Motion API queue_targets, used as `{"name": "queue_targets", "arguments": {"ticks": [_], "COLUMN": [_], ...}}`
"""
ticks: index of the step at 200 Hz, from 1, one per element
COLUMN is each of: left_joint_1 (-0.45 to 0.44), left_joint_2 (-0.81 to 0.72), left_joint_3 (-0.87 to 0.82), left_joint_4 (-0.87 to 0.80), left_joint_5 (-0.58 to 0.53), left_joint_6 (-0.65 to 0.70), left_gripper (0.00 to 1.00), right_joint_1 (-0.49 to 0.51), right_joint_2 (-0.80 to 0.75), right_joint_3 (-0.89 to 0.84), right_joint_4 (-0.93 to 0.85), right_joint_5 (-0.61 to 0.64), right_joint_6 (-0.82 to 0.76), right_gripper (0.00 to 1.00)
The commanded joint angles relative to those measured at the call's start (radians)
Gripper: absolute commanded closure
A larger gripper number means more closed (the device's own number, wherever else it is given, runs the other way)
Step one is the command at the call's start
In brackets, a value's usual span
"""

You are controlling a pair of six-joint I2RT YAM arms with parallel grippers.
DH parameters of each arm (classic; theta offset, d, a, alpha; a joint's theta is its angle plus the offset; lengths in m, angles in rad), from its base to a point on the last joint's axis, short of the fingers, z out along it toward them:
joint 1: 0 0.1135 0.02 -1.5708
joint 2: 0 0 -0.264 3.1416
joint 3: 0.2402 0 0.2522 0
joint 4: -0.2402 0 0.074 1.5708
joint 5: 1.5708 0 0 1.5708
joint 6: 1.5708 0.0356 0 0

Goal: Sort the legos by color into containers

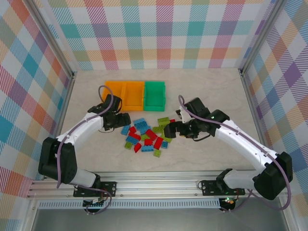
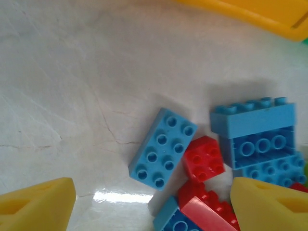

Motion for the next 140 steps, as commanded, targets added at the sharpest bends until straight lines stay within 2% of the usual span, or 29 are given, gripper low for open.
{"name": "queue_targets", "arguments": {"ticks": [1, 10, 43, 71, 119, 140], "left_joint_1": [-0.008, -0.007, -0.006, -0.006, -0.003, 0.0], "left_joint_2": [0.06, 0.099, 0.246, 0.291, 0.341, 0.33], "left_joint_3": [0.017, 0.031, 0.095, 0.106, 0.126, 0.119], "left_joint_4": [-0.022, -0.018, 0.003, 0.017, -0.012, -0.016], "left_joint_5": [-0.011, -0.006, 0.095, 0.05, -0.025, -0.055], "left_joint_6": [0.031, 0.046, 0.065, 0.069, 0.067, 0.056], "left_gripper": [0.26, 0.29, 0.29, 0.29, 0.46, 0.56], "right_joint_1": [0.023, 0.03, 0.046, 0.06, 0.068, 0.07], "right_joint_2": [0.015, 0.014, 0.009, 0.014, 0.015, 0.013], "right_joint_3": [0.031, 0.028, 0.013, 0.017, 0.023, 0.027], "right_joint_4": [-0.02, -0.017, -0.003, -0.007, -0.009, -0.009], "right_joint_5": [-0.006, -0.002, 0.008, 0.013, 0.025, 0.033], "right_joint_6": [0.038, 0.044, 0.068, 0.074, 0.084, 0.091], "right_gripper": [0.0, 0.0, 0.0, 0.0, 0.0, 0.0]}}
